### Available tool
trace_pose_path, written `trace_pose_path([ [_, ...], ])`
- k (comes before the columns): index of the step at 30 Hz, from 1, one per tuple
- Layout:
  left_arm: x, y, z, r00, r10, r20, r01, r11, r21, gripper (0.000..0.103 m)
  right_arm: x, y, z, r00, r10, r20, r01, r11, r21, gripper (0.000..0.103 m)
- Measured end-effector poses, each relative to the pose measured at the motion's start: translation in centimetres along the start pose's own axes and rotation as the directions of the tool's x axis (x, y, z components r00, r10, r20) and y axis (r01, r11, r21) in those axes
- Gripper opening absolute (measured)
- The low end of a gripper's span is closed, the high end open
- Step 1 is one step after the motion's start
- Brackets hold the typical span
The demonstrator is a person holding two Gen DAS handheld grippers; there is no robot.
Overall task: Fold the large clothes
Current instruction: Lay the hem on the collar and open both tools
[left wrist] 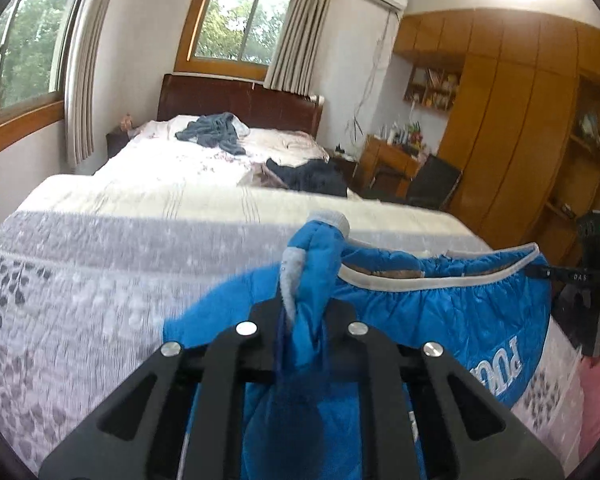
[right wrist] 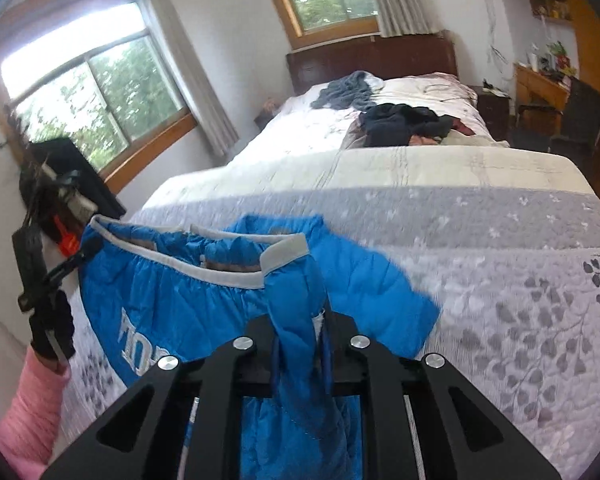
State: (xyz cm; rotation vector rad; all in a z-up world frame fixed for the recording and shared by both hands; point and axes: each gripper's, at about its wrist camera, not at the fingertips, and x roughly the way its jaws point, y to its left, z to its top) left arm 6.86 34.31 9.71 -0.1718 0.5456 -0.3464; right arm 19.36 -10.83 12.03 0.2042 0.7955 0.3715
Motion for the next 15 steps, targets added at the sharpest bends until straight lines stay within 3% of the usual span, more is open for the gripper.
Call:
trace_pose_path([
  [6,5.0,-0.5,3.4,0.997,0.072,0.0,-0.072,0.997,0.036,0.011,4.0,-2.2,4.7,0.999,-0.044,-0.019,0.045,0.996,0.077,0.015],
  [10,10.0,0.5,3.5,0.99,0.107,-0.088,-0.106,0.994,0.018,0.012,8.8,-4.0,6.0,0.992,-0.081,-0.092,0.092,0.989,0.118,0.015],
  [15,15.2,2.4,2.0,0.968,0.14,-0.21,-0.147,0.989,-0.015,0.012,13.3,-6.0,4.9,0.982,-0.105,-0.159,0.13,0.979,0.155,0.015],
])
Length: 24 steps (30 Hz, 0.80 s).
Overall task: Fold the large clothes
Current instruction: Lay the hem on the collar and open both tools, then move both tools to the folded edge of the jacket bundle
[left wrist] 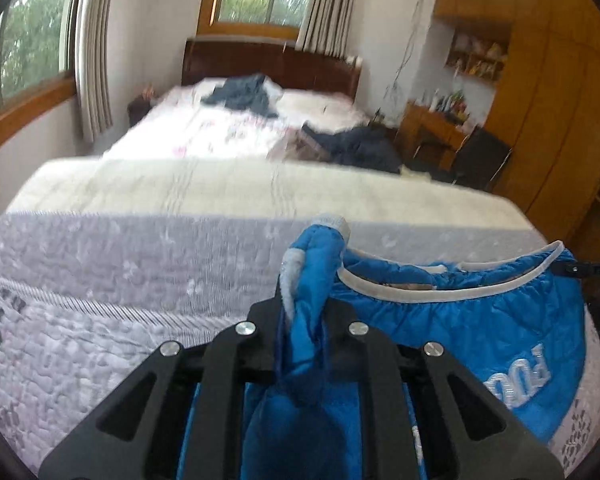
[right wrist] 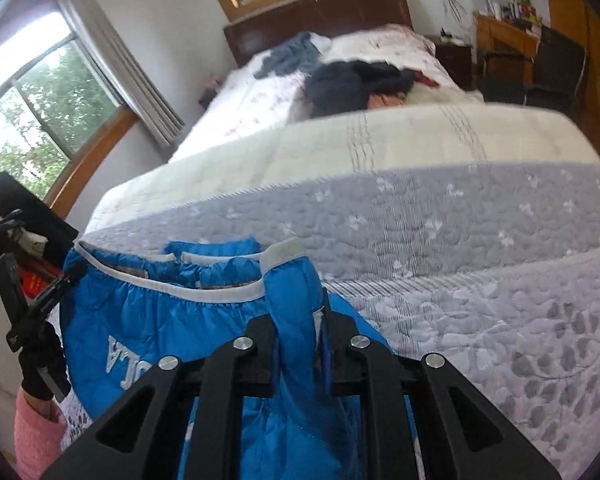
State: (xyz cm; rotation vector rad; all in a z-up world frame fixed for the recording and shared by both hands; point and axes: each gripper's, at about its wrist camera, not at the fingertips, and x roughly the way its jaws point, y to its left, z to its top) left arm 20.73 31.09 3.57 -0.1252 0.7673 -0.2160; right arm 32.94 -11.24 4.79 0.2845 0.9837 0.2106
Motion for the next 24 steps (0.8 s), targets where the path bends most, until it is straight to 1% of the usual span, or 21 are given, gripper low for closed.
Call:
trace_pose_path([
  [5,4.3,1.4,-1.0,0.994,0.015,-0.105,-0.019,0.999,-0.037,0.016,3.3,-2.0,-0.7,0.999,-0.012,-0.052,0.015,0.999,0.046,0.015],
  [7,5.6,2.1,-1.3,0.991,0.019,-0.135,-0.026,0.999,-0.046,0.022,4.5,-2.8,-1.2,0.997,-0.017,-0.073,0.022,0.998,0.065,0.016],
  [8,6.0,2.2,-1.4,0.989,0.022,-0.147,-0.03,0.998,-0.049,0.023,5.1,-3.1,-1.4,0.996,-0.018,-0.082,0.024,0.997,0.073,0.017],
  [10,6.7,2.6,-1.3,0.986,0.024,-0.168,-0.035,0.998,-0.059,0.03,6.0,-3.7,-2.0,0.996,-0.011,-0.093,0.02,0.996,0.093,0.019],
  [14,6.8,3.1,-1.2,0.982,0.017,-0.187,-0.033,0.996,-0.086,0.036,6.4,-4.2,-2.4,0.995,0.005,-0.098,0.007,0.992,0.124,0.025],
  [15,6.5,3.4,-1.1,0.982,0.008,-0.189,-0.028,0.995,-0.1,0.037,6.0,-4.2,-2.5,0.995,0.004,-0.096,0.008,0.992,0.126,0.026],
  [17,5.5,3.9,-1.0,0.984,-0.014,-0.179,-0.01,0.991,-0.133,0.036,5.2,-4.2,-2.5,0.996,0.001,-0.087,0.009,0.993,0.12,0.033],
  [18,4.8,4.1,-1.1,0.985,-0.023,-0.172,-0.003,0.989,-0.149,0.036,4.2,-4.2,-2.7,0.997,-0.006,-0.077,0.014,0.993,0.114,0.034],
  [20,2.5,4.8,-1.5,0.988,-0.062,-0.139,0.037,0.983,-0.179,0.036,2.6,-4.6,-3.1,0.998,0.008,-0.062,0.0,0.993,0.119,0.041],
  [21,1.4,4.9,-1.7,0.99,-0.069,-0.12,0.046,0.983,-0.179,0.036,1.8,-4.8,-3.4,0.998,0.02,-0.057,-0.013,0.993,0.12,0.043],
  [24,-3.6,4.2,-3.4,0.996,-0.067,-0.057,0.06,0.991,-0.12,0.038,-0.9,-5.0,-5.3,0.997,0.055,-0.054,-0.049,0.994,0.098,0.045],
])
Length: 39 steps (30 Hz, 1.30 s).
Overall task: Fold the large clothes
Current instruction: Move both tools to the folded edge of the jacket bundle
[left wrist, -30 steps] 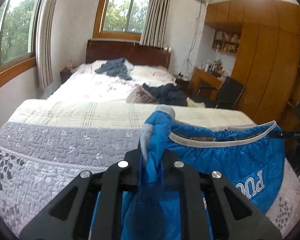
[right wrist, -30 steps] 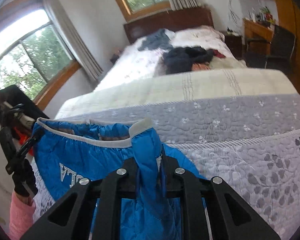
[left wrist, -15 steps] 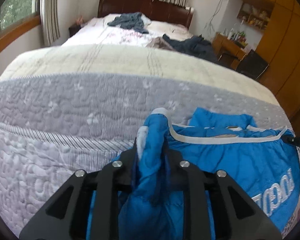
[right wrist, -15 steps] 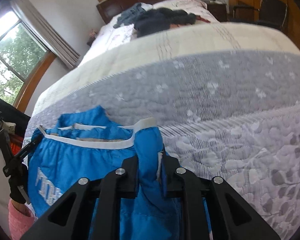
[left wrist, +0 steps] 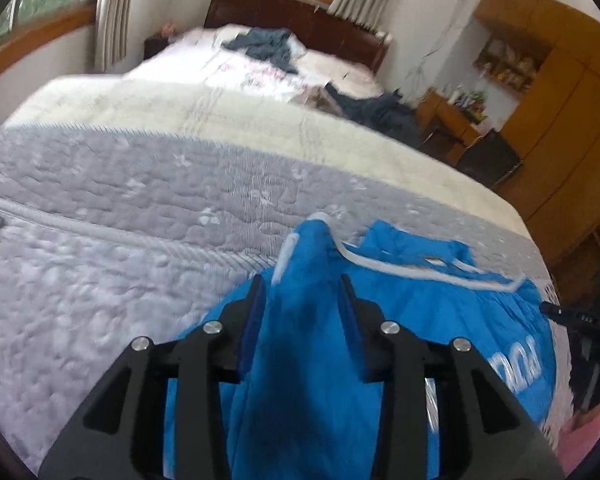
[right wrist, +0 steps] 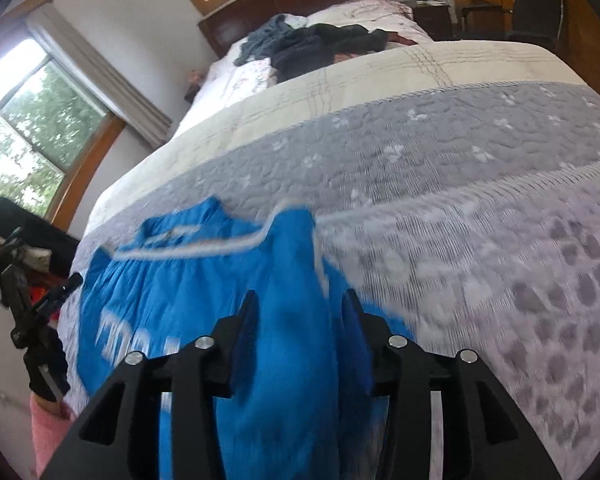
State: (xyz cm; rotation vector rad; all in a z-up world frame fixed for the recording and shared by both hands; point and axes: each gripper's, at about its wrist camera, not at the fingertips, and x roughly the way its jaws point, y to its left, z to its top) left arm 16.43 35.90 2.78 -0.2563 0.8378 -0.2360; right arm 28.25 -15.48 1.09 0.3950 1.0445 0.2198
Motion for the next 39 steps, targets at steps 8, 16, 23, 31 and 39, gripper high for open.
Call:
trace_pose_path([
  [8,-6.3,-1.6,-7.8,1.0,-0.011,0.0,0.011,0.996,0.086,0.043,-3.2,-0.5,-7.6,0.994,0.096,-0.057,-0.096,0.995,0.003,0.05],
  [16,-5.0,-0.6,-11.2,0.997,0.035,-0.066,-0.029,0.996,0.086,0.042,-3.7,-0.2,-11.0,0.997,0.056,-0.053,-0.057,0.998,-0.025,0.03],
  [23,-4.5,-0.7,-11.7,0.997,0.06,-0.056,-0.054,0.992,0.111,0.042,-2.2,-0.4,-12.0,0.997,0.001,-0.078,-0.004,0.999,-0.036,0.027],
  [31,-5.1,-0.3,-11.5,0.997,0.04,-0.062,-0.035,0.996,0.081,0.042,-2.6,0.0,-12.0,0.997,-0.024,-0.074,0.02,0.999,-0.05,0.03],
  [39,-6.4,2.5,-8.6,0.996,0.007,-0.084,-0.006,1.0,0.01,0.069,-5.3,-0.8,-10.3,0.997,0.083,0.003,-0.083,0.996,-0.023,0.079],
])
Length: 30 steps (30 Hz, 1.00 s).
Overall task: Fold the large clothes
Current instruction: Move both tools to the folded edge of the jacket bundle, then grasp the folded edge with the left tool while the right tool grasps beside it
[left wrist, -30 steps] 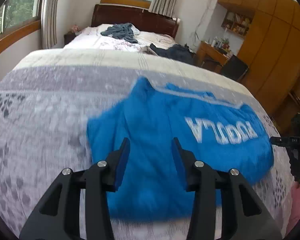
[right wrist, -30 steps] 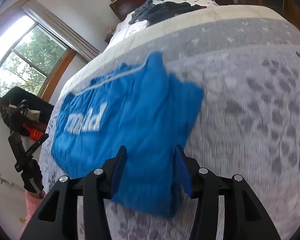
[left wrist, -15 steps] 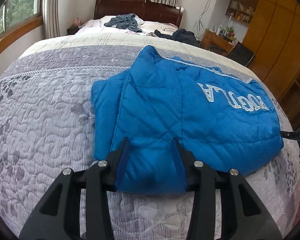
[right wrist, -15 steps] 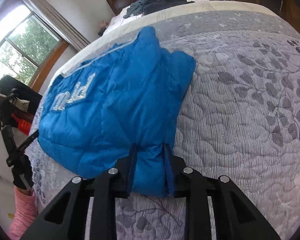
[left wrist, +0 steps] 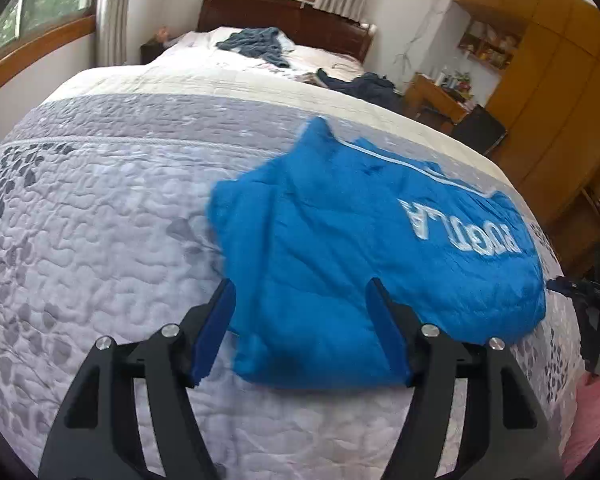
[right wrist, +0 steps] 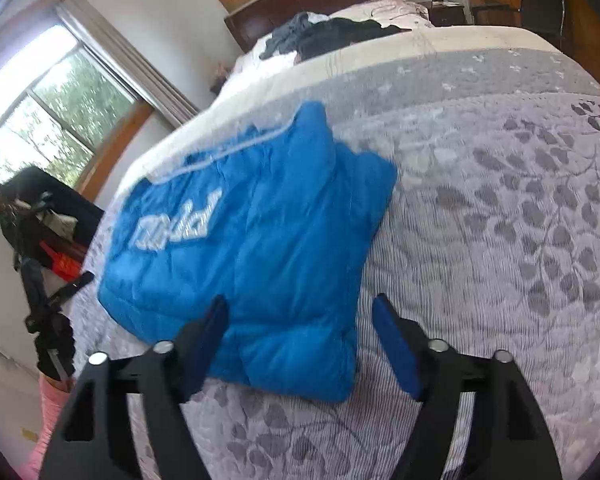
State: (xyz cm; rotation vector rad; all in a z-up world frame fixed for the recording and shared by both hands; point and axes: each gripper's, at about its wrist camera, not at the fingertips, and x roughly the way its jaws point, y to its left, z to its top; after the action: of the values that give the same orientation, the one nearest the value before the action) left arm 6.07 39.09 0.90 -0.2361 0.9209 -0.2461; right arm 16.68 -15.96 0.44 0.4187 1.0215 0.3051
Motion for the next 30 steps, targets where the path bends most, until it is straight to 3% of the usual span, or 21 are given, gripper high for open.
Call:
trace_pose_path([
  [3,2.0,1.3,0.5,0.997,-0.032,-0.076,0.029,0.999,-0.035,0.07,1.0,-1.5,0.9,0.997,0.074,-0.019,-0.072,0.995,0.063,0.081],
  [6,3.9,2.1,0.8,0.993,-0.03,-0.117,0.024,0.999,-0.046,0.071,2.3,-2.4,1.3,0.996,0.076,-0.037,-0.072,0.993,0.088,0.082],
  [9,5.3,3.0,1.1,0.986,-0.109,-0.124,0.099,0.992,-0.084,0.074,4.1,-3.7,1.6,0.991,0.119,-0.059,-0.111,0.986,0.124,0.083],
  [11,6.3,3.6,1.6,0.973,-0.194,-0.124,0.178,0.976,-0.127,0.074,5.0,-4.3,1.7,0.986,0.153,-0.068,-0.142,0.979,0.143,0.087],
  [16,8.9,3.4,2.2,0.943,-0.301,-0.14,0.276,0.946,-0.172,0.08,7.1,-4.7,2.4,0.972,0.226,-0.066,-0.212,0.963,0.168,0.091],
  [21,10.6,1.6,3.2,0.945,-0.291,-0.149,0.268,0.95,-0.162,0.085,8.3,-3.2,3.0,0.974,0.221,-0.053,-0.215,0.97,0.11,0.092],
  [23,11.0,1.1,3.4,0.952,-0.27,-0.147,0.245,0.955,-0.165,0.084,8.9,-2.3,3.1,0.975,0.216,-0.046,-0.212,0.973,0.089,0.084],
  [24,11.0,0.9,3.4,0.956,-0.254,-0.144,0.23,0.959,-0.168,0.078,9.0,-2.0,3.0,0.977,0.21,-0.042,-0.206,0.975,0.087,0.081],
  [28,9.9,-0.1,3.2,0.975,-0.196,-0.108,0.178,0.971,-0.157,0.046,8.5,-1.3,2.7,0.975,0.221,-0.02,-0.218,0.972,0.089,0.049],
  [30,9.3,-0.1,3.1,0.979,-0.181,-0.093,0.165,0.974,-0.155,0.037,7.7,-0.9,2.5,0.974,0.226,-0.006,-0.225,0.971,0.081,0.039],
])
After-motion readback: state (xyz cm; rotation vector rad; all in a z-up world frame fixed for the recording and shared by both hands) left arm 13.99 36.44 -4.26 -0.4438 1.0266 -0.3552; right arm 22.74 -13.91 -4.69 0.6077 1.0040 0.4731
